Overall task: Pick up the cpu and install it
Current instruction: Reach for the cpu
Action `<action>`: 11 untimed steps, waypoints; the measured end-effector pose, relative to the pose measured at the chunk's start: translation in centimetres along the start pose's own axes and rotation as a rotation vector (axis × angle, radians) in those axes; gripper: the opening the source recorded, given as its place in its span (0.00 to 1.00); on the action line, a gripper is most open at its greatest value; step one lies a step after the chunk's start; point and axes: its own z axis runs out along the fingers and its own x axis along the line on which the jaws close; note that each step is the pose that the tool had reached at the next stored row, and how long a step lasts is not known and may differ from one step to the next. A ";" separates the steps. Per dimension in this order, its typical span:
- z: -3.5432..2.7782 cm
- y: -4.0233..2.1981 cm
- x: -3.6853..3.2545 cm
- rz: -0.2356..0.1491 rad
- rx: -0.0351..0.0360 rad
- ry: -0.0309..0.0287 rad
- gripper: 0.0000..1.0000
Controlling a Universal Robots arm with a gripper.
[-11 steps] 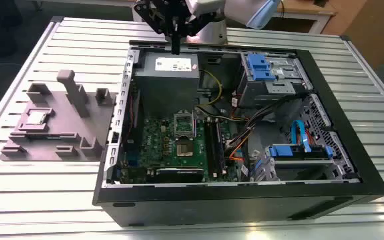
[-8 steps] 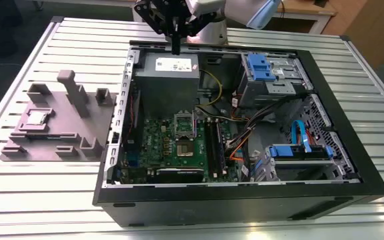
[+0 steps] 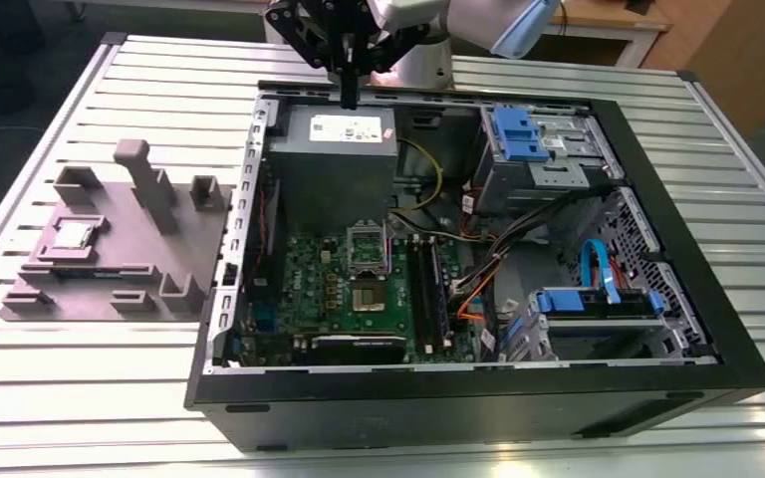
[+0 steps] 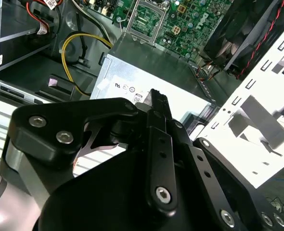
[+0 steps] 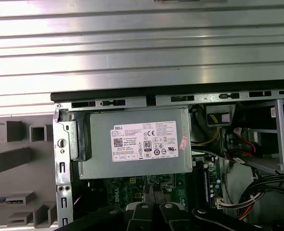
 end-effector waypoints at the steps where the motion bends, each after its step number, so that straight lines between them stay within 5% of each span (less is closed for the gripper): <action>1: 0.00 0.00 0.00 0.000 0.0000 0.0000 0.10; 11: -0.01 -0.04 0.49 0.000 0.0000 0.0000 0.10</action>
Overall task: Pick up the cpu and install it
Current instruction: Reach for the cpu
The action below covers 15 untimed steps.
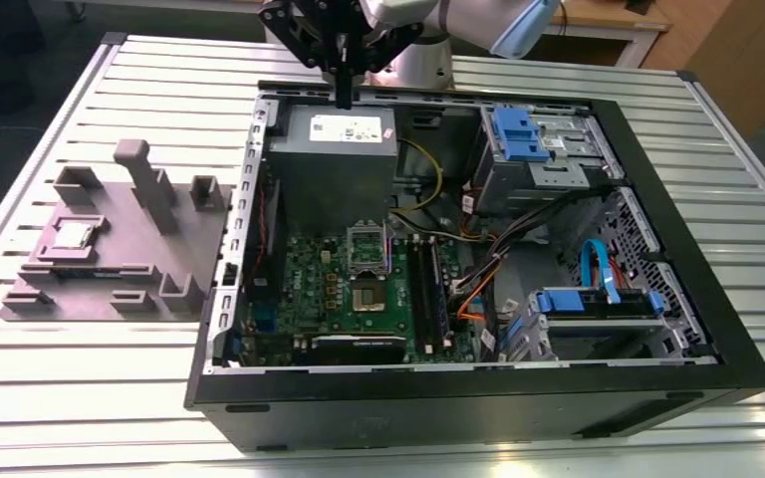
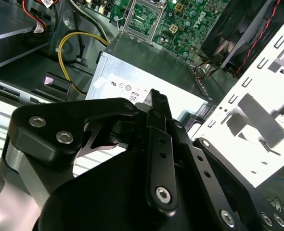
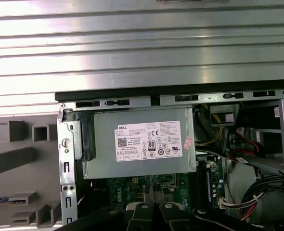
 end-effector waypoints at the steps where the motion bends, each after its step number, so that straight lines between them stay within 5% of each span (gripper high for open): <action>1: 0.00 0.00 0.03 0.000 0.0000 0.0000 0.10; 15: -0.02 -0.04 0.52 0.000 0.0000 0.0000 0.10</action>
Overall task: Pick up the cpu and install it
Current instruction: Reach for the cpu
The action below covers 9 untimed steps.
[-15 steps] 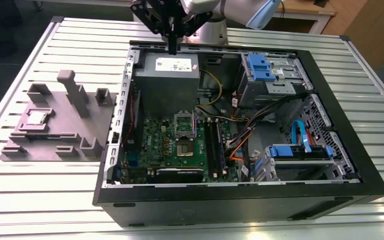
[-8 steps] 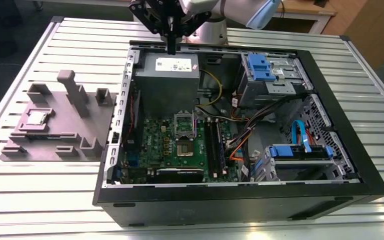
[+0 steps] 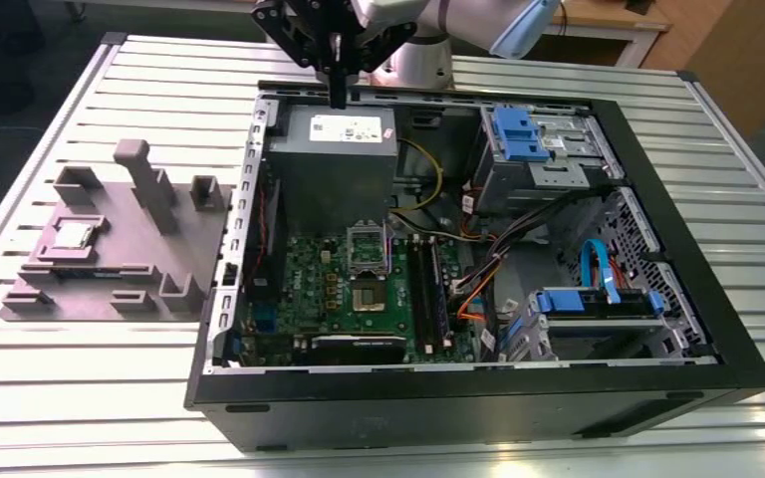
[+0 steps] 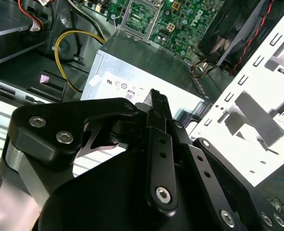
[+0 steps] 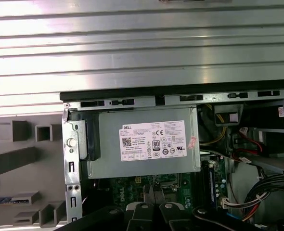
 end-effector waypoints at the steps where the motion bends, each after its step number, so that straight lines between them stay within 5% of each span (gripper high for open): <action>1: 0.00 0.00 0.01 0.000 0.0001 0.0000 0.10; 9: -0.01 -0.04 0.48 0.000 0.0001 0.0000 0.10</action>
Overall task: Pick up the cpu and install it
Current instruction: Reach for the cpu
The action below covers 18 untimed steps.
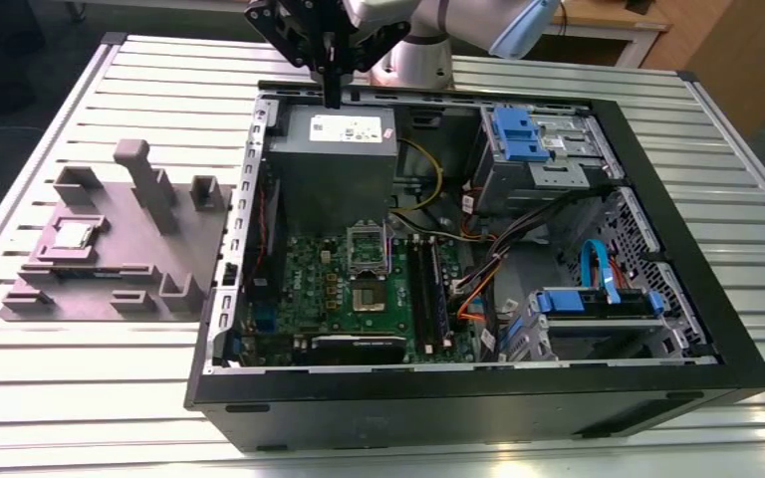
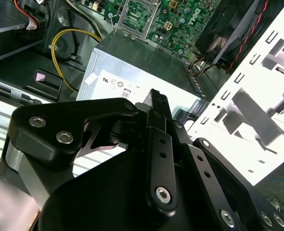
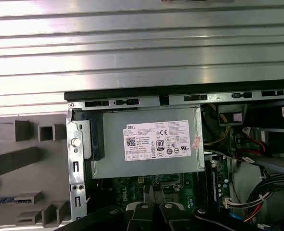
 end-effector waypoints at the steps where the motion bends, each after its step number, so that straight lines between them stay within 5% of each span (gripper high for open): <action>1: 0.00 0.00 0.02 0.000 0.0000 0.0000 0.10; 18: -0.01 -0.06 0.83 0.000 -0.0001 0.0000 0.10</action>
